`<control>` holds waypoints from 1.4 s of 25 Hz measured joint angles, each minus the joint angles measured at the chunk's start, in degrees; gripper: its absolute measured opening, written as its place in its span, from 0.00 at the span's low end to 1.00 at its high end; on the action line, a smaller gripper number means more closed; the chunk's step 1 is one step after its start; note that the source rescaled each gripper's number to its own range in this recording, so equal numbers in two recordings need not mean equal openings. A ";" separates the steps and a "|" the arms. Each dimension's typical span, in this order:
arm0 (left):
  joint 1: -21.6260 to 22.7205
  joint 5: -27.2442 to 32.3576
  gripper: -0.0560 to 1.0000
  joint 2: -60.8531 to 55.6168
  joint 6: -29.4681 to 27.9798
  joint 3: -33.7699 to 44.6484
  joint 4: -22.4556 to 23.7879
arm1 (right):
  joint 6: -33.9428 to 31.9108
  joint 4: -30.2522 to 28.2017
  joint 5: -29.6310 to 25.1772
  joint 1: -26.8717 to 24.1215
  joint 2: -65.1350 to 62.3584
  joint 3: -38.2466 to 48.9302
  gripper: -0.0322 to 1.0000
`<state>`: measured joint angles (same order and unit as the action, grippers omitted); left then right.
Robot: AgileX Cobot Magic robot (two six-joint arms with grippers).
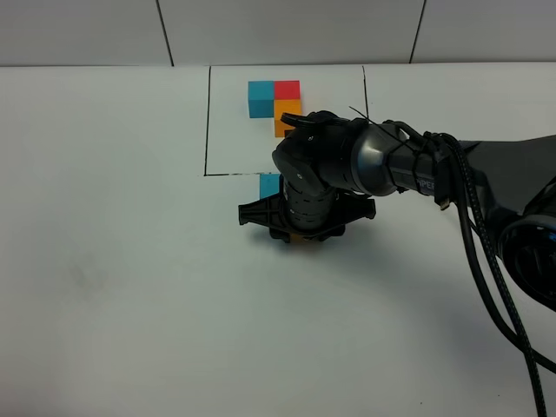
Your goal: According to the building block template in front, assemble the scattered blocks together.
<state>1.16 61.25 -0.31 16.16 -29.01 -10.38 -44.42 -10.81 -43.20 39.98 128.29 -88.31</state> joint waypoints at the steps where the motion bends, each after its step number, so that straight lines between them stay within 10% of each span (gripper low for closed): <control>1: 0.00 0.00 0.64 0.00 0.00 0.00 0.00 | 0.00 0.34 0.27 0.00 -0.13 0.00 0.13; 10: 0.00 0.00 0.64 0.00 0.00 0.00 0.00 | 2.49 1.43 1.04 -0.18 -1.90 0.23 0.93; 35: 0.00 0.00 0.64 0.00 0.00 0.00 0.00 | 35.25 6.96 -7.91 -14.78 -12.24 0.55 1.00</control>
<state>1.16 61.25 -0.31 16.16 -29.01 -10.38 -9.17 -3.85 -51.11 25.20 116.05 -87.75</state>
